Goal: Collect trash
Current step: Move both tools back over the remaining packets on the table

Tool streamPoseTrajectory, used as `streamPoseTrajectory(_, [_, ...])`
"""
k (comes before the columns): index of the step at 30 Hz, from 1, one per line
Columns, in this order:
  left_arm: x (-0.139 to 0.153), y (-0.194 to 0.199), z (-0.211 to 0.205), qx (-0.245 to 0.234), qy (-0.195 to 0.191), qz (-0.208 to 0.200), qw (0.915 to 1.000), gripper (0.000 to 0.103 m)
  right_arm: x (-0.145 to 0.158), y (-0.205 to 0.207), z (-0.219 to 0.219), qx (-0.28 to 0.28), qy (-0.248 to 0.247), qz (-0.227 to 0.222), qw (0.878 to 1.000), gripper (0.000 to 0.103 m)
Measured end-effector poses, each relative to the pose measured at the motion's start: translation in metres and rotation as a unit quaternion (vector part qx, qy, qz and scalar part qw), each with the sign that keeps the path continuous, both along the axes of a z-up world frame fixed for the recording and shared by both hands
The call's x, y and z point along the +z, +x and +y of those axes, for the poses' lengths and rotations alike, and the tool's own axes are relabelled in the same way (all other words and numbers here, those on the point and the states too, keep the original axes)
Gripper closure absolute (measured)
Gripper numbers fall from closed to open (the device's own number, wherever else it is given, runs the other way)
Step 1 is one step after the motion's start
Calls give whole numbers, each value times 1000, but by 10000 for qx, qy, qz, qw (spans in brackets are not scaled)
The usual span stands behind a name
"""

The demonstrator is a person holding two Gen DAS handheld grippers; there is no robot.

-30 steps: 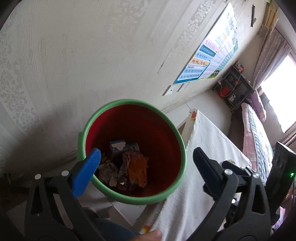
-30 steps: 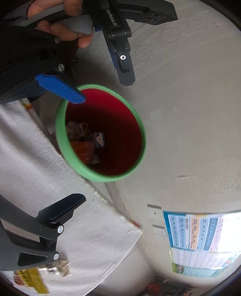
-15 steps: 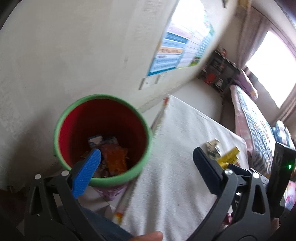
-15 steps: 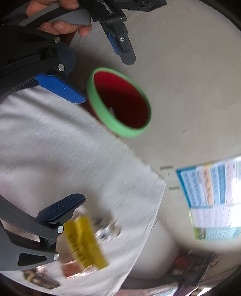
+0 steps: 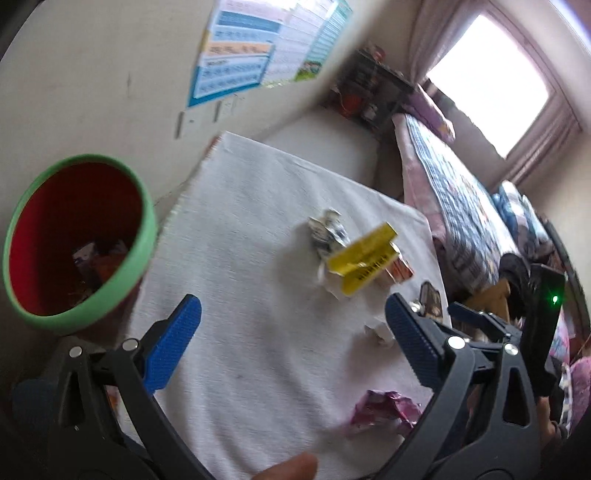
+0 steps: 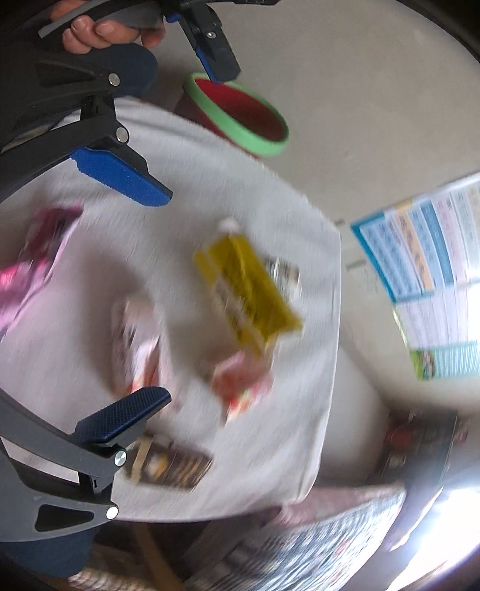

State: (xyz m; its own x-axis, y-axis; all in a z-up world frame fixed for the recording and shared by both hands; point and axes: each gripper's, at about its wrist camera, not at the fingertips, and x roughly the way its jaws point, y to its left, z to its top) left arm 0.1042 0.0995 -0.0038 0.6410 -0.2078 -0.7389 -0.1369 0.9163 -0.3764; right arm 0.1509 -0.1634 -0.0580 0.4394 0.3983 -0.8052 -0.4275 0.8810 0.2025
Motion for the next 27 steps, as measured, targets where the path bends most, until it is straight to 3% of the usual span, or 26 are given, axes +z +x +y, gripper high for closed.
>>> streamPoseTrajectory(11, [-3, 26, -59, -973, 315, 82, 9947, 5, -5, 20, -66, -783, 4, 130, 9968, 8])
streamPoseTrajectory(27, [-29, 79, -94, -1361, 1067, 560, 9833, 5, -35, 52, -102, -1116, 21, 578, 9921, 8])
